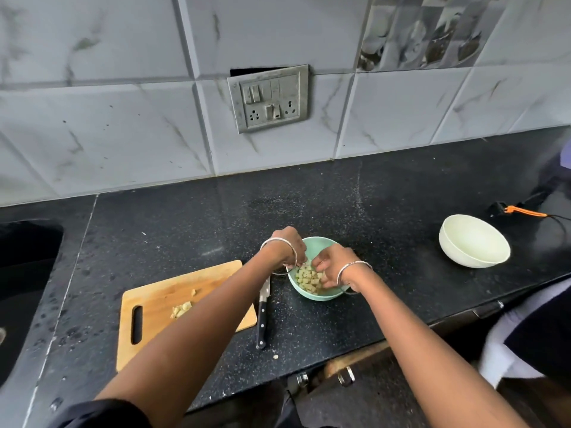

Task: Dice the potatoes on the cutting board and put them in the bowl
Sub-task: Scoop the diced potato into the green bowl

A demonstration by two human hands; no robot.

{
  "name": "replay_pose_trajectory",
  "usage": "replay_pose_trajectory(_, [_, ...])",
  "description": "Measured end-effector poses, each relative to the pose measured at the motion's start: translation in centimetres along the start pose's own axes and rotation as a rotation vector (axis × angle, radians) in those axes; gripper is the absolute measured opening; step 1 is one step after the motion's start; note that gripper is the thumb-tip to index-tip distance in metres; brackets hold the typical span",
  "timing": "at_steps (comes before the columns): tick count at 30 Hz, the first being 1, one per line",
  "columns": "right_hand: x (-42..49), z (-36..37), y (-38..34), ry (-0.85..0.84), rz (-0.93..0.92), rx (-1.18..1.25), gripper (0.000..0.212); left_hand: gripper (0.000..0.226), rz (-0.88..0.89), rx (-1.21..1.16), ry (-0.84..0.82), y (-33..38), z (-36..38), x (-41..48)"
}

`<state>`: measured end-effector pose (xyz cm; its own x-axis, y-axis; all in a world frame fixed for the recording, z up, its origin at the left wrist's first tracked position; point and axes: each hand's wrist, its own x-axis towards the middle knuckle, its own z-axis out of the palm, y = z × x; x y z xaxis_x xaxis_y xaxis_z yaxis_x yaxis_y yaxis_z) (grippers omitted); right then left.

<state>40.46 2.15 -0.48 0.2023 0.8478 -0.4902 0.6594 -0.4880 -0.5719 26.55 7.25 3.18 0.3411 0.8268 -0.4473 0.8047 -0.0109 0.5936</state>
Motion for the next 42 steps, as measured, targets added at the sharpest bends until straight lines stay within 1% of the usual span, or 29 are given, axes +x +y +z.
replay_pose_trajectory(2, [0.0, -1.3, -0.4, 0.158, 0.000, -0.091, 0.023, 0.020, 0.004, -0.154, 0.023, -0.3, -0.3, -0.5])
replay_pose_trajectory(3, [-0.3, -1.9, -0.7, 0.232, -0.005, -0.097, 0.022, 0.018, 0.023, -0.203, 0.059, -0.5, -0.3, -0.8])
replay_pose_trajectory(6, [-1.0, -2.7, -1.2, 0.372, -0.044, -0.106, 0.017, 0.016, 0.051, -0.294, 0.090, -0.4, 0.3, -1.4])
replay_pose_trajectory(8, [-1.2, -2.6, -1.2, 0.382, -0.056, -0.110, 0.014, 0.017, 0.071, -0.369, 0.047, -0.2, 0.8, -1.8])
replay_pose_trajectory(11, [-1.7, -2.3, -0.8, 0.377, -0.067, -0.107, 0.020, 0.037, 0.113, -0.356, 0.008, -0.1, 1.6, -1.8])
replay_pose_trajectory(13, [-2.0, -2.1, -0.3, 0.389, -0.074, -0.096, 0.024, 0.044, 0.122, -0.334, 0.026, -0.1, 1.9, -1.7])
replay_pose_trajectory(17, [-2.8, -2.0, 0.6, 0.413, -0.098, -0.006, 0.029, 0.033, 0.096, -0.407, 0.019, -0.3, 2.0, -1.7])
replay_pose_trajectory(20, [-3.1, -2.2, 0.9, 0.453, -0.110, 0.063, 0.035, 0.032, 0.088, -0.411, 0.040, -0.5, 2.1, -2.0])
replay_pose_trajectory(24, [-3.9, -2.0, 1.1, 0.491, -0.189, 0.135, 0.027, 0.035, 0.117, -0.423, 0.172, -1.4, 1.7, -2.4])
replay_pose_trajectory(27, [-4.7, -0.7, 0.0, 0.463, -0.294, 0.121, 0.020, 0.026, 0.127, -0.470, 0.279, -3.5, 0.5, -3.4])
replay_pose_trajectory(30, [-5.6, 1.8, -2.2, 0.407, -0.441, 0.059, 0.019, 0.018, 0.075, -0.484, 0.316, -6.8, -1.0, -5.3])
replay_pose_trajectory(32, [-5.8, 4.0, -4.2, 0.316, -0.549, 0.071, 0.016, 0.022, 0.016, -0.501, 0.339, -9.7, -2.3, -7.3])
replay_pose_trajectory(35, [-6.0, 6.8, -6.3, 0.144, -0.613, 0.085, 0.010, 0.028, -0.081, -0.511, 0.422, -13.7, -4.0, -10.0])
replay_pose_trajectory(38, [-5.2, 10.0, -7.8, -0.043, -0.611, 0.031, 0.024, 0.043, -0.232, -0.388, 0.492, -18.5, -5.6, -12.8])
replay_pose_trajectory(39, [-4.8, 10.9, -8.1, -0.058, -0.609, 0.001, 0.028, 0.048, -0.286, -0.323, 0.486, -19.9, -6.0, -13.6])
replay_pose_trajectory(42, [-3.4, 13.1, -9.5, -0.011, -0.613, -0.143, 0.030, 0.056, -0.414, -0.185, 0.452, -23.0, -6.1, -15.8])
